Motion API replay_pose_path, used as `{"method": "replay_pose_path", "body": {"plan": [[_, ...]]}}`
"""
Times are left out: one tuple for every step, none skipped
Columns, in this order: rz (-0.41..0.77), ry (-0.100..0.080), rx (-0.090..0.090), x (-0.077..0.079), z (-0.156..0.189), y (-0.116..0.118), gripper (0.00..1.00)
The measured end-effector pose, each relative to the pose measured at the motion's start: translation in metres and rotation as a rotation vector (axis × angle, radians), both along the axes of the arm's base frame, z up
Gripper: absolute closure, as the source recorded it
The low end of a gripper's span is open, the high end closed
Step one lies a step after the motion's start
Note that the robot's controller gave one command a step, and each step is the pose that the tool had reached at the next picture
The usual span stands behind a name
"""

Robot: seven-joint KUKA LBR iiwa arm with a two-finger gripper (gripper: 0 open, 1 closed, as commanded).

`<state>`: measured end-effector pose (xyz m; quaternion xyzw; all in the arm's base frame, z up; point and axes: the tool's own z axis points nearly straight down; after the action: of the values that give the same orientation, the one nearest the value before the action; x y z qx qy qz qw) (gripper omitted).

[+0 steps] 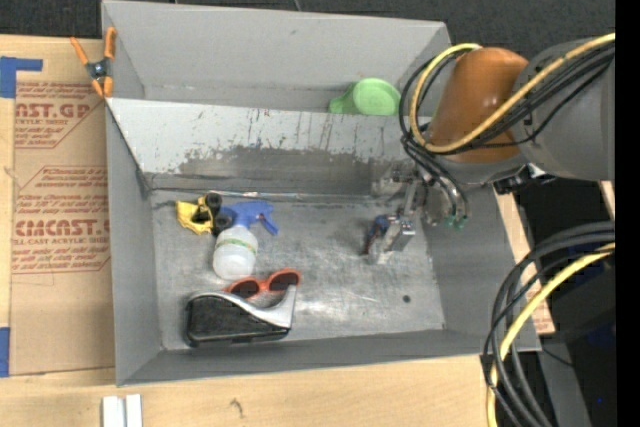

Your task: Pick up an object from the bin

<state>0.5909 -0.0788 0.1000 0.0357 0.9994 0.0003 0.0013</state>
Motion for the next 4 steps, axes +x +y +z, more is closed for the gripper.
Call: {"method": "replay_pose_path", "body": {"plan": [[0.006, -0.001, -0.001, 0.002, -0.028, -0.012, 0.0], [-0.514, 0.011, 0.009, 0.0, -0.026, -0.029, 1.0], [-0.513, 0.01, 0.008, 0.0, -0.026, -0.028, 1.0], [-0.513, 0.011, 0.008, -0.001, -0.023, -0.028, 1.0]]}}
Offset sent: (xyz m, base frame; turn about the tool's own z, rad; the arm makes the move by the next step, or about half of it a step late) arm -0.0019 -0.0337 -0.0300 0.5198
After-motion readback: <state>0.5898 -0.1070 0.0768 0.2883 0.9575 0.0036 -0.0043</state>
